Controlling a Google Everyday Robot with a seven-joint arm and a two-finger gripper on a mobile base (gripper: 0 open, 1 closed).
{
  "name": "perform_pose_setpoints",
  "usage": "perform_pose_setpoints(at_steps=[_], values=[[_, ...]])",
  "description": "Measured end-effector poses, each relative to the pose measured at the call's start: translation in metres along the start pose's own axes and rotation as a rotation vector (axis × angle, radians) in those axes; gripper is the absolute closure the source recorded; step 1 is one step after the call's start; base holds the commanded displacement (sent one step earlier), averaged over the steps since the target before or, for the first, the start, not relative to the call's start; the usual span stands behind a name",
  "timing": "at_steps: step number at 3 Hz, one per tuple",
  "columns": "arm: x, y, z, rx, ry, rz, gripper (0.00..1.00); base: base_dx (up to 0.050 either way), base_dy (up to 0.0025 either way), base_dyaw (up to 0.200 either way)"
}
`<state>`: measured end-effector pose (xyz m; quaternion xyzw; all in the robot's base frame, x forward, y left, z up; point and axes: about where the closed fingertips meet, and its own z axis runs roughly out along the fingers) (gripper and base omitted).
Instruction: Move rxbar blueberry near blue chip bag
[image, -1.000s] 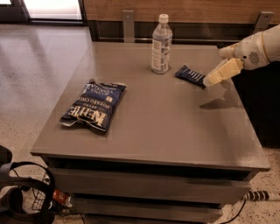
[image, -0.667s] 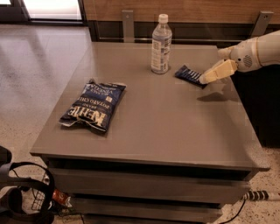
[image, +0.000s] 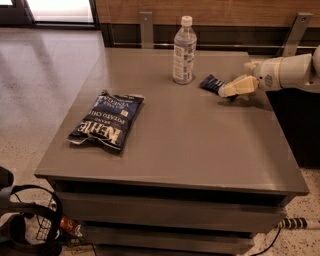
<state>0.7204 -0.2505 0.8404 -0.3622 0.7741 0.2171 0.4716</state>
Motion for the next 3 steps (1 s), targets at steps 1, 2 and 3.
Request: perform_pose_setpoints(at_steps=[1,2,3], values=[[0.01,0.002,0.008,0.01,-0.023,0.014,0.0,0.0,0.0,0.0],[0.019,0.006,0.012,0.014,-0.034,0.02,0.0,0.0,0.0,0.0],[0.029,0.02,0.018,0.005,-0.038,0.025,0.24,0.0,0.0,0.0]])
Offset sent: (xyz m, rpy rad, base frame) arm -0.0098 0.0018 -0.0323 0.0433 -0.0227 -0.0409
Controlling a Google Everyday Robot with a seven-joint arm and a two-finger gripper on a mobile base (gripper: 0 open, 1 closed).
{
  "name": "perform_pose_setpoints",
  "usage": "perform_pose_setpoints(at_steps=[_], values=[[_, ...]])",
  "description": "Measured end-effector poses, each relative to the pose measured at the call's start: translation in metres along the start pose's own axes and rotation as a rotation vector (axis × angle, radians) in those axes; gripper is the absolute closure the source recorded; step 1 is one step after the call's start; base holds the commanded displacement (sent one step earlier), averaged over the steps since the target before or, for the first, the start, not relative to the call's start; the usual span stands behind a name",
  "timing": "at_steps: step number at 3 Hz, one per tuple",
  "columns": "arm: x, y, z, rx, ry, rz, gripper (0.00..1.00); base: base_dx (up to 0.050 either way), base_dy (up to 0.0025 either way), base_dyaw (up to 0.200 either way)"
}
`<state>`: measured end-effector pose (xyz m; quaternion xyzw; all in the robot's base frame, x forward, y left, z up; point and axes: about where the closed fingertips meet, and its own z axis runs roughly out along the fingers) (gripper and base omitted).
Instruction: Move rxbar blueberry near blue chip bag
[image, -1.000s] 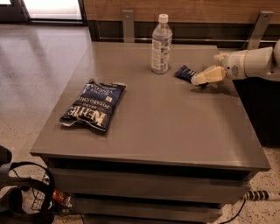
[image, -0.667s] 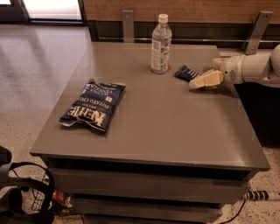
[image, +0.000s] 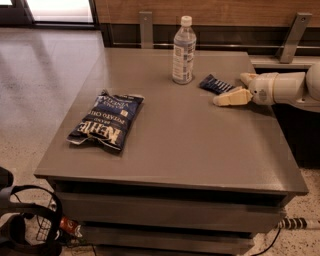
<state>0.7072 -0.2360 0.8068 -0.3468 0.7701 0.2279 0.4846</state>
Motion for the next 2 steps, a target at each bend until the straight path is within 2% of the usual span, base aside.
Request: perform_pose_setpoints(at_steps=[2], values=[[-0.0037,0.0002,0.0004,-0.003,0.0,-0.001,0.7,0.0,0.0,0.0]])
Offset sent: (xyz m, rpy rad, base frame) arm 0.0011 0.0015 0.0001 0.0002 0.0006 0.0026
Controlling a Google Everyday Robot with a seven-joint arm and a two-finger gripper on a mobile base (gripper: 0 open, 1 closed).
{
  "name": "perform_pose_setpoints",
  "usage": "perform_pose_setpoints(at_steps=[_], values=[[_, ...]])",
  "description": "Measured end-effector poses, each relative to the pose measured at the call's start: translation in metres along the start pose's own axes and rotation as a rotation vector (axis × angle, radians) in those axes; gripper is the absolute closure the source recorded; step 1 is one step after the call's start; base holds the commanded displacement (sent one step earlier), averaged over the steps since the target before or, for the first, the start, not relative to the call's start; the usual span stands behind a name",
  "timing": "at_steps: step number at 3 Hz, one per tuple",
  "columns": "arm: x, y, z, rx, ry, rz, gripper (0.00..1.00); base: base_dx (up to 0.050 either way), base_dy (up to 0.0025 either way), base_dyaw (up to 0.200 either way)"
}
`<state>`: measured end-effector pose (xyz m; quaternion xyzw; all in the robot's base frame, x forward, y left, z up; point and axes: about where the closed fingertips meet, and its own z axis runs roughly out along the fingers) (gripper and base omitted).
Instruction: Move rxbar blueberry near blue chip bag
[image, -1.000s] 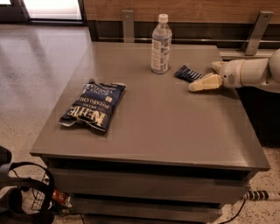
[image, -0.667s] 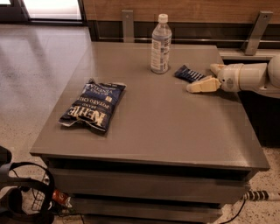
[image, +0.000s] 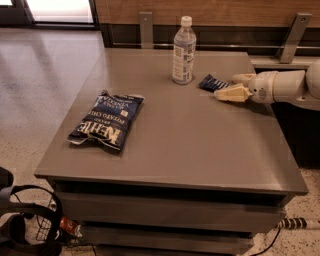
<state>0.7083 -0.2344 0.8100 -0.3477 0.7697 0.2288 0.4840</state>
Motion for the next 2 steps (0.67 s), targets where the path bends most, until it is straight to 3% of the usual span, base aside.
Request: perform_pose_setpoints(at_steps=[1,2], values=[[-0.0033,0.0001,-0.0015,0.0,0.0,0.0,0.94,0.0,0.0,0.0],[-0.0034,0.0002,-0.0013,-0.001,0.0,0.0,1.0,0.0,0.0,0.0]])
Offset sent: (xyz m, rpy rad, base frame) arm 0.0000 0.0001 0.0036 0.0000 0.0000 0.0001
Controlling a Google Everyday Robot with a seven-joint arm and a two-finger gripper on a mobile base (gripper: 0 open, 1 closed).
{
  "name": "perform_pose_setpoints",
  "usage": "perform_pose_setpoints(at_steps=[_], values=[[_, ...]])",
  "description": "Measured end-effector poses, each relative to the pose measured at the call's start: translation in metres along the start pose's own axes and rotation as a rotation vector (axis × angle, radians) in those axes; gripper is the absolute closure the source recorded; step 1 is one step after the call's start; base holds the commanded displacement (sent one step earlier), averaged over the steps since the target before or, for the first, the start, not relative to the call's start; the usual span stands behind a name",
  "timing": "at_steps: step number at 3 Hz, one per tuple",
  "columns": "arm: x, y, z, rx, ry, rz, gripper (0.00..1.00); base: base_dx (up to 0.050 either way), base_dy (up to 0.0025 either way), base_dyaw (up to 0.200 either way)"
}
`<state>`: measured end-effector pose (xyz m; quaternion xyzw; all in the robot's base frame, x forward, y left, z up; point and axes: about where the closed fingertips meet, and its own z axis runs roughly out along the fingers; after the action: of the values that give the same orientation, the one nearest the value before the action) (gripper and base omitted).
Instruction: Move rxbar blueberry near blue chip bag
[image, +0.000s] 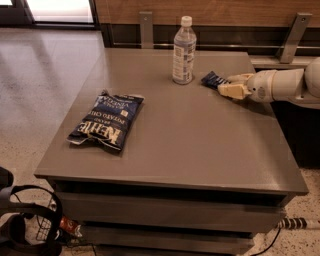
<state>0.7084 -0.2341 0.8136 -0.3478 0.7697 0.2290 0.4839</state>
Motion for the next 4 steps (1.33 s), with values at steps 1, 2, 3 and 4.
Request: perform_pose_setpoints(at_steps=[1,2,3,4], values=[[0.0,0.0,0.0,0.0,0.0,0.0,1.0,0.0,0.0,0.0],[-0.0001,0.0,0.0,0.0,0.0,0.0,1.0,0.0,0.0,0.0],[-0.0001,0.0,0.0,0.0,0.0,0.0,1.0,0.0,0.0,0.0],[-0.0002,0.0,0.0,0.0,0.0,0.0,1.0,0.0,0.0,0.0]])
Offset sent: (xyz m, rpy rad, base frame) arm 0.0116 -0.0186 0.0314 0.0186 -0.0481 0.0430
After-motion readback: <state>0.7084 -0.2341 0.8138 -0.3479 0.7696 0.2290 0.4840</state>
